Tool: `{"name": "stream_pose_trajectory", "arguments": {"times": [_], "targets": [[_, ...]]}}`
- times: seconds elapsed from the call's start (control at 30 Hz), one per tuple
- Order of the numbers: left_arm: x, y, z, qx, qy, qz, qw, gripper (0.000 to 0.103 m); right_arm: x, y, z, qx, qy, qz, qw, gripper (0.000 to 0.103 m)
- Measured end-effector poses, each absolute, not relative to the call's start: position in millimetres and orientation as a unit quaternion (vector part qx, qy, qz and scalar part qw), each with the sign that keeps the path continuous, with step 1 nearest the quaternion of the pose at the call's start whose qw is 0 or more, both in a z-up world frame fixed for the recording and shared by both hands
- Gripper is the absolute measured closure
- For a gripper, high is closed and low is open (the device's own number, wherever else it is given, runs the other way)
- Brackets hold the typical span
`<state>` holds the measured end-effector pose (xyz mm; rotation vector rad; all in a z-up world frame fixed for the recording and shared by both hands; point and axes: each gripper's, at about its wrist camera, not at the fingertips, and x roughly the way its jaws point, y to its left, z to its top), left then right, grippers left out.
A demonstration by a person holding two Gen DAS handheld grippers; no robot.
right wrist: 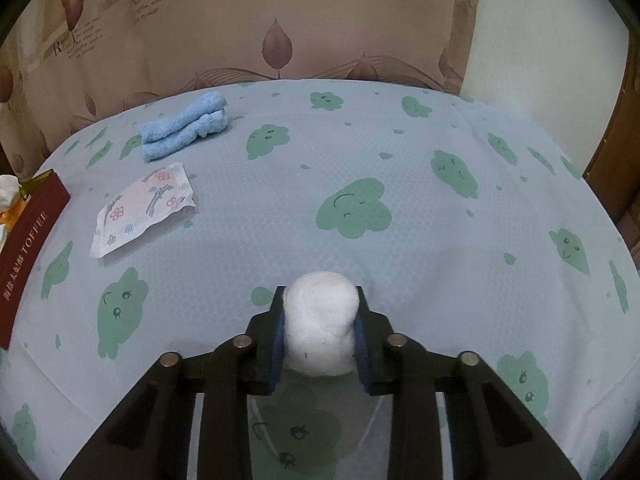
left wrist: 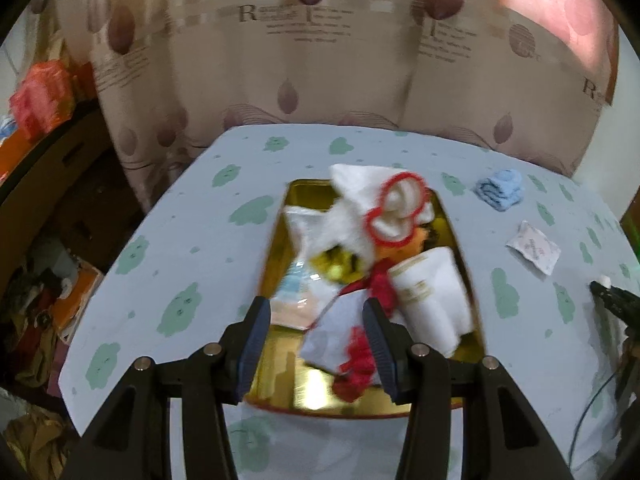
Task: Organize soft objects
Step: 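Carry the white sock ball into the tin box and open the right gripper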
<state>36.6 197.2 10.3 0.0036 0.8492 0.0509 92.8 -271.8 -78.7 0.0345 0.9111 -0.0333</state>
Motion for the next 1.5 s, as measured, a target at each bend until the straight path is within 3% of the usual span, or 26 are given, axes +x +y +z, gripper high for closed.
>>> {"name": "stream_pose_trajectory", "arguments": {"times": [0.47, 1.5], "targets": [[18.4, 249.8, -7.9, -0.026, 0.389, 0.07, 0.918, 0.054, 82.5, -207.7, -43.6, -0.015, 0.424, 0.02, 0.905, 0.081], [15.4, 297.4, -8.9, -0.085, 0.362, 0.157, 0.915, 0.054, 55.1, 79.8, 6.4, -0.095, 0.396, 0.333, 0.85, 0.081]]}}
